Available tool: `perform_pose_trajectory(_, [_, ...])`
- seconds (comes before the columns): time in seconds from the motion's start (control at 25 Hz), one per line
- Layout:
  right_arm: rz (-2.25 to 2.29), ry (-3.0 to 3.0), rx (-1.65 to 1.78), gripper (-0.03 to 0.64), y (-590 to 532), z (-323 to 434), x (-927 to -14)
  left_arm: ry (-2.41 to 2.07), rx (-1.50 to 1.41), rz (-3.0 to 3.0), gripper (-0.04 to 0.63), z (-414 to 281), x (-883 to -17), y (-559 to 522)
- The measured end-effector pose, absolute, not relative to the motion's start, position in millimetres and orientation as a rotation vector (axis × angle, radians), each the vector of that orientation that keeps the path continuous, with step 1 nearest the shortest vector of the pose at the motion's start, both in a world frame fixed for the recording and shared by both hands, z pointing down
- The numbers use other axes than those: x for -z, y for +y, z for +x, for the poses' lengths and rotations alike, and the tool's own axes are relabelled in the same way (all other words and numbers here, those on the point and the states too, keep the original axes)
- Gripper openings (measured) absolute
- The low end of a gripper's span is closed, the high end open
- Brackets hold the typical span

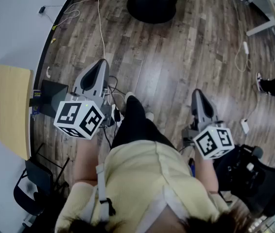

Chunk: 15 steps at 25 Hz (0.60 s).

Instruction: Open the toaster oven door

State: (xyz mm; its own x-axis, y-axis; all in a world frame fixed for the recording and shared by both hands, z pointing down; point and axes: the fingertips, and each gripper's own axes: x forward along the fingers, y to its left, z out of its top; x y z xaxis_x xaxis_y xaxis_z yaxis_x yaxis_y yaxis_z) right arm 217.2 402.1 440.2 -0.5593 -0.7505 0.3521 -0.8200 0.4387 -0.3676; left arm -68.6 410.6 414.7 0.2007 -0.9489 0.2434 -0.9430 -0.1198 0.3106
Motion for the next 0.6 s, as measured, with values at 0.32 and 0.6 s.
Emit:
perform_pose_trajectory(0.32, [1.415, -2.575, -0.833, 0.002, 427, 240, -447, -1.774, -0.038, 2.033, 0.008, -58, -419, 453])
perform_pose_trajectory(0.6, [1.458, -2.57, -0.864, 0.002, 438, 257, -457, -1.763, -0.072, 2.105, 0.008, -32, -413, 448])
